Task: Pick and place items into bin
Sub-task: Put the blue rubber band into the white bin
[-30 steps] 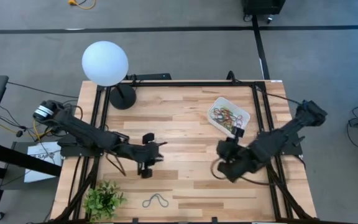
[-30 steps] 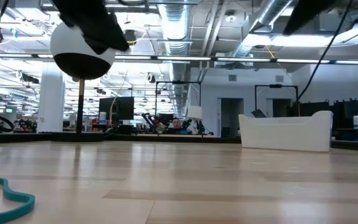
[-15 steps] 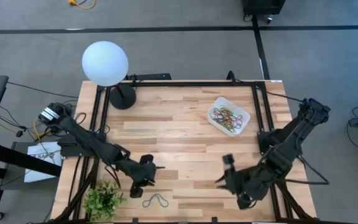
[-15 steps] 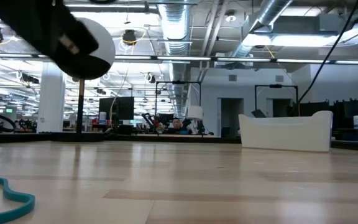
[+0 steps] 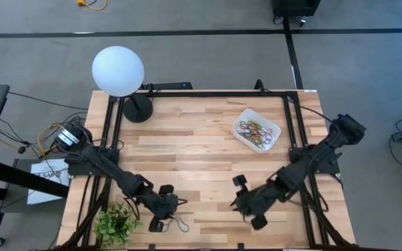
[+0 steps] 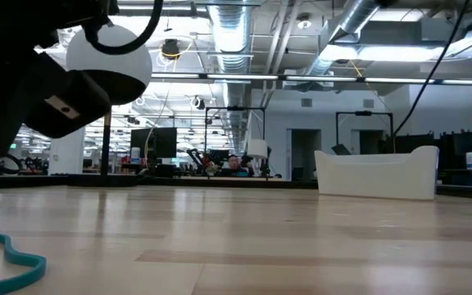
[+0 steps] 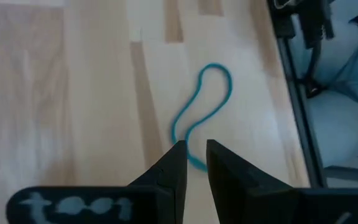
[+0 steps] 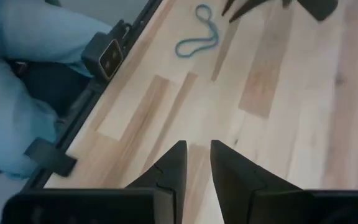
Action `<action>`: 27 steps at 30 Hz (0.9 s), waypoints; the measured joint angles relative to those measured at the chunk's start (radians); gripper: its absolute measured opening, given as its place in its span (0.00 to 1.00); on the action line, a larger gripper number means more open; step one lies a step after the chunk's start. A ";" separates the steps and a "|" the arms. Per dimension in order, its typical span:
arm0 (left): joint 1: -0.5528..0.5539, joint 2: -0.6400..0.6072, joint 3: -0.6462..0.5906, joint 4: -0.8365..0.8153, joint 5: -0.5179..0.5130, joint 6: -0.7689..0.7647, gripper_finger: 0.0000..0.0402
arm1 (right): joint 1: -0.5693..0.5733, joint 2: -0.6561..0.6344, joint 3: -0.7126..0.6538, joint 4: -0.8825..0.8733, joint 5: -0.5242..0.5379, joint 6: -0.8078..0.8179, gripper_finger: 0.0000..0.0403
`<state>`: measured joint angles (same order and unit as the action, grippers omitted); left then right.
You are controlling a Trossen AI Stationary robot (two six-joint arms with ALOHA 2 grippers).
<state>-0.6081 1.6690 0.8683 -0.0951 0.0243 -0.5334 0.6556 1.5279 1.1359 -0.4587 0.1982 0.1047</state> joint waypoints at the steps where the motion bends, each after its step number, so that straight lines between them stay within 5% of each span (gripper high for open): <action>1: -0.003 0.005 0.000 0.012 0.000 -0.010 0.12 | -0.020 -0.023 -0.035 0.029 -0.027 0.000 0.16; 5: -0.008 0.035 0.000 0.045 -0.003 -0.030 0.12 | -0.103 -0.154 -0.219 0.204 -0.042 0.008 0.14; 10: -0.005 0.085 -0.001 0.035 0.005 -0.034 0.12 | -0.227 -0.273 -0.503 0.632 -0.042 0.105 0.13; 16: 0.001 0.092 -0.001 0.053 0.078 -0.034 0.12 | -0.246 -0.193 -0.773 1.145 -0.037 0.243 0.13; 21: 0.001 0.092 0.000 0.075 0.105 -0.071 0.13 | -0.183 -0.035 -0.820 1.373 -0.017 0.200 0.13; 27: 0.007 0.092 0.000 0.060 0.081 -0.077 0.19 | -0.152 0.023 -0.787 1.407 -0.019 0.130 0.13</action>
<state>-0.6014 1.7611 0.8680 -0.0353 0.1053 -0.6109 0.5037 1.5513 0.3488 0.9485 0.1791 0.2344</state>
